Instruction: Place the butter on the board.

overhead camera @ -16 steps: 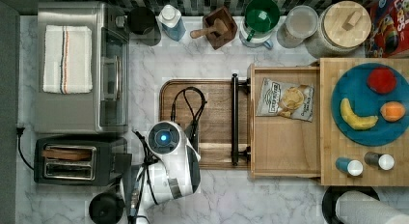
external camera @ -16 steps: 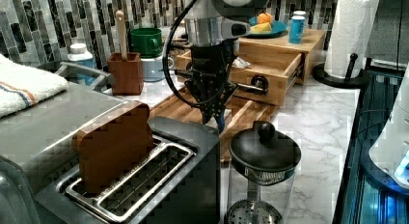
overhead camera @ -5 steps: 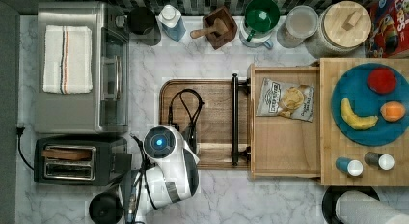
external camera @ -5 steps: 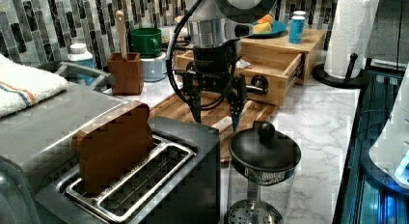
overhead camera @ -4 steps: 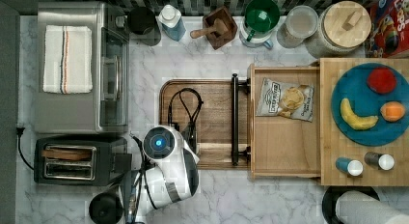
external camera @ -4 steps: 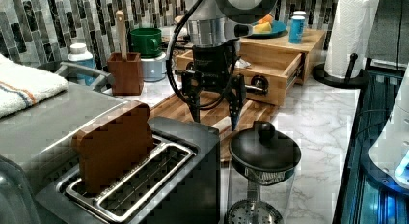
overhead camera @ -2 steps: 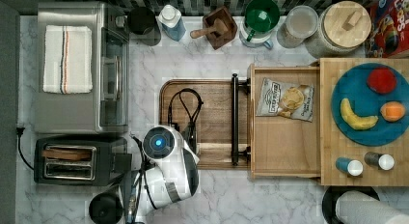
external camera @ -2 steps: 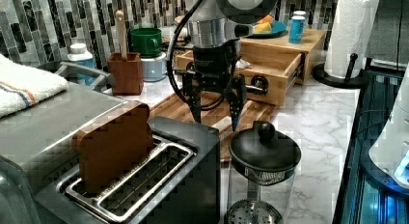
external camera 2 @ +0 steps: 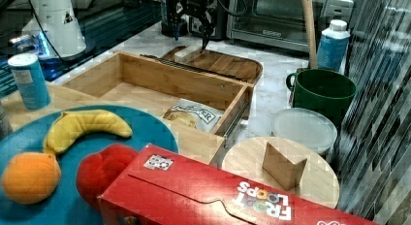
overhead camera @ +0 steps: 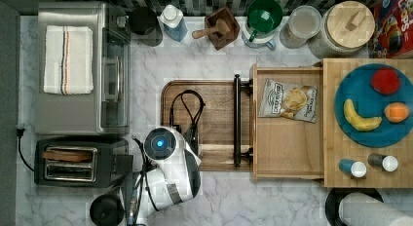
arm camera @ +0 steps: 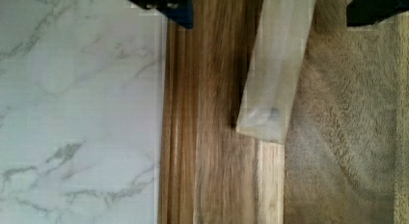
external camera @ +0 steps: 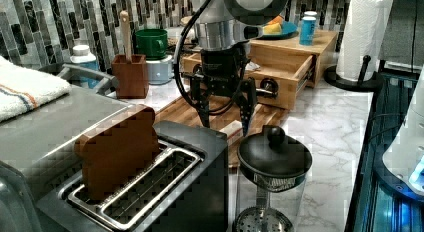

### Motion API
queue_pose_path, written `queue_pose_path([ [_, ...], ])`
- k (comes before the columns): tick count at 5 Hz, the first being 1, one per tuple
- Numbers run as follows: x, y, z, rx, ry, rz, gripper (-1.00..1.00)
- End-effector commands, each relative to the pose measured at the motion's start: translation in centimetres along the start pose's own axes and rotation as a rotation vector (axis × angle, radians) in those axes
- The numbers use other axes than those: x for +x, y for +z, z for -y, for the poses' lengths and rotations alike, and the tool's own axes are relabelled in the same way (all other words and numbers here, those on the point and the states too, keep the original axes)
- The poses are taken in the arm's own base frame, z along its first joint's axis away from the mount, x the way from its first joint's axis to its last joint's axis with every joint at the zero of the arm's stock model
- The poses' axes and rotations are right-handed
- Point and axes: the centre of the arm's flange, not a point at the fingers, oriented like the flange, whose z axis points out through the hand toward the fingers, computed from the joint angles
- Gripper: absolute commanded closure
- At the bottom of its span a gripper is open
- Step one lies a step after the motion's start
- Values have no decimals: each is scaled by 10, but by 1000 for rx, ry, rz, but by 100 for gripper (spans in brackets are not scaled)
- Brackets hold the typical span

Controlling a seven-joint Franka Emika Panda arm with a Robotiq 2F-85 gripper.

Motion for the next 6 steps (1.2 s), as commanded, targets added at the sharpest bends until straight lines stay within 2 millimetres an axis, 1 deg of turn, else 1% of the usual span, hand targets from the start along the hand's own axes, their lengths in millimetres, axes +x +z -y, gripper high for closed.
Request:
queue_pose_path([
  [1, -11, -19, 9, 54, -44, 17, -100],
  [6, -12, -19, 9, 54, -44, 17, -100],
])
